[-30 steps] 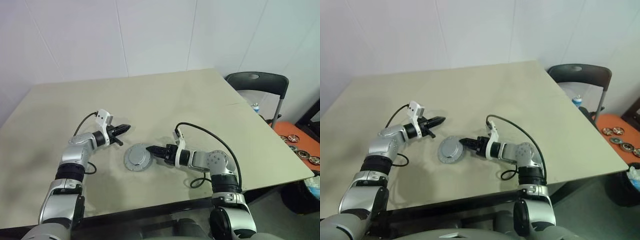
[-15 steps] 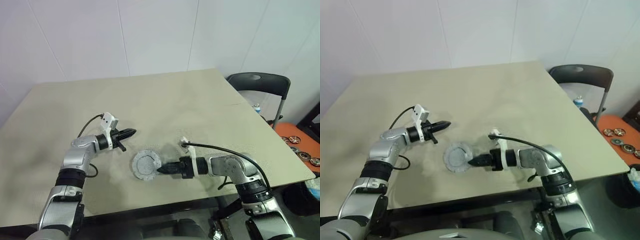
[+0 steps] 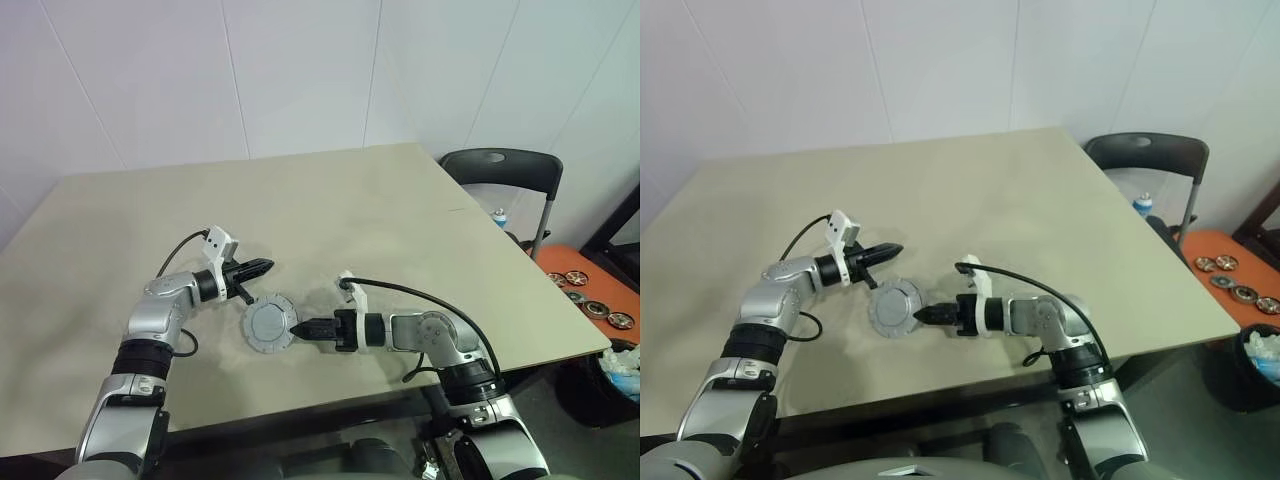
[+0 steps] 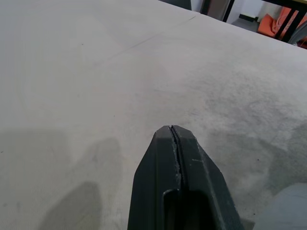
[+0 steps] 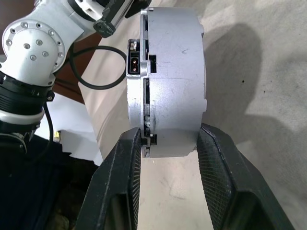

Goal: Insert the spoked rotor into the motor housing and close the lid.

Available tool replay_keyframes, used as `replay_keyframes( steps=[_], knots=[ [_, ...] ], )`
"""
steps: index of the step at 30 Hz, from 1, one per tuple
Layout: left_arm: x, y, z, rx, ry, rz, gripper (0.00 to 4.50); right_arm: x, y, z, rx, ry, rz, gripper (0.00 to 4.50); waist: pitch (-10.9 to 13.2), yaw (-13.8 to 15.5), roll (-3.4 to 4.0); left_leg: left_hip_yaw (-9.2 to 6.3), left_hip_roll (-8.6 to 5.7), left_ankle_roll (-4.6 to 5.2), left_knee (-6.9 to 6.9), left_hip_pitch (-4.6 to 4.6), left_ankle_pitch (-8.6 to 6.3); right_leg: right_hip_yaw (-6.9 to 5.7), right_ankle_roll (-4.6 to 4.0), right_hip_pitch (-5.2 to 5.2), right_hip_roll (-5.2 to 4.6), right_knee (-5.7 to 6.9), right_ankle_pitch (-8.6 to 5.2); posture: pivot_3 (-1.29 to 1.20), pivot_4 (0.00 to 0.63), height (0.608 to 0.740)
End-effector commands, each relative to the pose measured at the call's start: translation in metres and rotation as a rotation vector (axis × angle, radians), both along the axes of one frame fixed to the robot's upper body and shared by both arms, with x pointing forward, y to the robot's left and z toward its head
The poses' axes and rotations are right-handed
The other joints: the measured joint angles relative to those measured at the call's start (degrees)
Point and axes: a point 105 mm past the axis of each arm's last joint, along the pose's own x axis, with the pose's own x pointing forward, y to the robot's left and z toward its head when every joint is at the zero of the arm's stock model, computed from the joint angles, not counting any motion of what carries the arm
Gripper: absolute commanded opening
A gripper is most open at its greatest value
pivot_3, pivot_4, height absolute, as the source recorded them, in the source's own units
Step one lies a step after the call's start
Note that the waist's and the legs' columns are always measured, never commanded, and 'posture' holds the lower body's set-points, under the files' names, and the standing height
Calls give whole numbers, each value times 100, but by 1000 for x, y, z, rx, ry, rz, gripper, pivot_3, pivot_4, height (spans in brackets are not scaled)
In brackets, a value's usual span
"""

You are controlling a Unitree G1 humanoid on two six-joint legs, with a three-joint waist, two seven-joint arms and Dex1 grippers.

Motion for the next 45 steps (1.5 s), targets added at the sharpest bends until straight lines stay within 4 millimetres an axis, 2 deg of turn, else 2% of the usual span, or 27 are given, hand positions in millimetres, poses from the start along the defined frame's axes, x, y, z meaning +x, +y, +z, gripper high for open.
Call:
replay_keyframes(
  steps=[1, 5, 8, 11, 15, 19, 31, 39, 42, 45],
  knots=[
    [9, 3, 19, -42, -61, 40, 0, 25, -3, 19, 144, 33, -146, 1372, 1, 22, 0, 0, -1, 0, 3, -3, 0, 0, -4, 0, -1, -1, 3, 0, 0, 740],
    [31, 23, 26, -77, -77, 224, 0, 56, -16, 28, 232, 55, -330, 1357, 9, 152, -7, 0, -16, -6, 16, -39, 3, 1, -33, -30, -13, -1, 23, 0, 0, 740],
    [40, 33, 34, -128, -83, 300, 0, 63, -17, 27, 231, 57, -375, 1357, 12, 263, -9, 6, -29, -9, 13, -60, 4, 6, -33, -51, -22, -5, 23, 0, 0, 740],
    [42, 35, 35, -129, -81, 302, 0, 63, -15, 26, 228, 60, -376, 1357, 11, 271, -10, 7, -38, -30, 15, -116, 9, 9, -33, -105, -36, 2, 25, 0, 0, 740],
    [41, 34, 32, -127, -73, 293, 0, 62, -15, 28, 251, 93, -382, 1356, 12, 233, -10, 10, -62, -38, 7, -142, 12, 10, -33, -140, -71, 9, 26, 0, 0, 740],
    [40, 29, 28, -138, -46, 278, 0, 72, -19, 31, 301, 130, -444, 1356, 11, 248, -10, 11, -86, -41, 10, -143, 15, 10, -31, -137, -94, 10, 27, 0, 0, 740],
    [34, 23, 15, -150, 32, 262, 0, 88, -27, 35, 393, 202, -568, 1356, 11, 223, -10, 11, -89, -41, 15, -143, 15, 10, -23, -132, -97, 10, 31, 0, 0, 740],
    [26, 8, 4, -274, 156, 226, 0, 98, -30, 44, 491, 215, -652, 1356, 11, 216, -10, 11, -89, -41, 18, -142, 15, 10, -23, -132, -96, 14, 31, 0, 0, 740],
    [21, 3, 5, -363, 203, 218, 608, 98, -29, 48, 520, 208, -658, 1356, 11, 213, -10, 11, -90, -41, 19, -143, 15, 10, -23, -132, -98, 13, 31, 0, 0, 740],
    [22, 6, 8, -433, 227, 239, 1578, 98, -29, 50, 536, 204, -663, 1356, 12, 212, -10, 11, -90, -41, 19, -143, 15, 10, -23, -132, -98, 14, 31, 0, 0, 740]
  ],
)
